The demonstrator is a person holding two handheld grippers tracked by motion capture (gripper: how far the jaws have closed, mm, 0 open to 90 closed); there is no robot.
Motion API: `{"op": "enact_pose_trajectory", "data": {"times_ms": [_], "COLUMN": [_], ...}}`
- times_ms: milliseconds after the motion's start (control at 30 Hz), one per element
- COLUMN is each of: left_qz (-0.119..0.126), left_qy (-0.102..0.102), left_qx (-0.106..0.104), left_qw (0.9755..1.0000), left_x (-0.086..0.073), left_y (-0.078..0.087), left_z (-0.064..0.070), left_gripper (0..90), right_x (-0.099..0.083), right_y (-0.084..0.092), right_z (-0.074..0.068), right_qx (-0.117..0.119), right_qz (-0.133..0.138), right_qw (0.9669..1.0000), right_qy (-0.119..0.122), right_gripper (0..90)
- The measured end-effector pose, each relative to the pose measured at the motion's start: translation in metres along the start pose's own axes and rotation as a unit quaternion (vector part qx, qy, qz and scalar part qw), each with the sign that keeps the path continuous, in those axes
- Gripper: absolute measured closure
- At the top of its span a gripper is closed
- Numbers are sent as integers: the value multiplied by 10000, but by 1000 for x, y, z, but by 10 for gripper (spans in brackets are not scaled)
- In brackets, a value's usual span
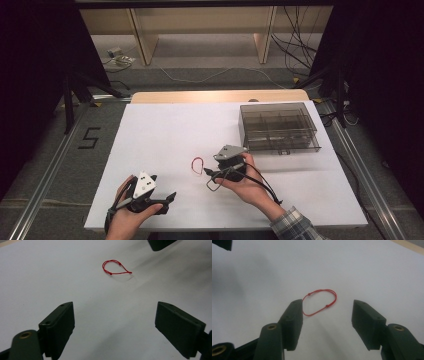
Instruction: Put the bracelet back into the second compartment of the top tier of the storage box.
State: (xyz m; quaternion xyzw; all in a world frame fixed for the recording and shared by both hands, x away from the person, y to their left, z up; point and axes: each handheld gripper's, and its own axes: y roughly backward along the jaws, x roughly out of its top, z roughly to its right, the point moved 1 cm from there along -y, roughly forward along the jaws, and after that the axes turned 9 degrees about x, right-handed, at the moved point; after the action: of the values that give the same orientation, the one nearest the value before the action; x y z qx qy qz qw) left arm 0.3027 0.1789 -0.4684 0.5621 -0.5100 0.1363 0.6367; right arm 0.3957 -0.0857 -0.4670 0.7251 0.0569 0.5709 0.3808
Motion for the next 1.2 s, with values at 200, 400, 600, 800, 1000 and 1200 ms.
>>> {"op": "enact_pose_trajectory", "data": {"times_ms": [200,400,600,800,1000,1200], "left_qz": [-3,-2,3,8,12,5], "left_qy": [-5,3,1,-1,5,-12], "left_qx": [-2,-23,-29,-35,-25,-34], "left_qw": [10000,10000,10000,10000,10000,10000], "left_x": [0,0,0,-1,-1,-1], "left_y": [0,0,-1,-1,-1,-1], "left_z": [0,1,1,0,0,1], "left_gripper": [160,160,160,160,160,161], "right_x": [5,9,10,8,7,7], "right_y": [-20,-40,-55,-61,-61,-60], "right_z": [8,12,16,21,23,26], "right_qx": [-119,-142,-147,-131,-157,-171], "right_qz": [-157,-355,-479,-549,-563,-583], "right_qw": [9997,9988,9979,9970,9967,9962], "right_qy": [-159,-291,-413,-526,-568,-624], "right_gripper": [491,530,560,597,668,777]}}
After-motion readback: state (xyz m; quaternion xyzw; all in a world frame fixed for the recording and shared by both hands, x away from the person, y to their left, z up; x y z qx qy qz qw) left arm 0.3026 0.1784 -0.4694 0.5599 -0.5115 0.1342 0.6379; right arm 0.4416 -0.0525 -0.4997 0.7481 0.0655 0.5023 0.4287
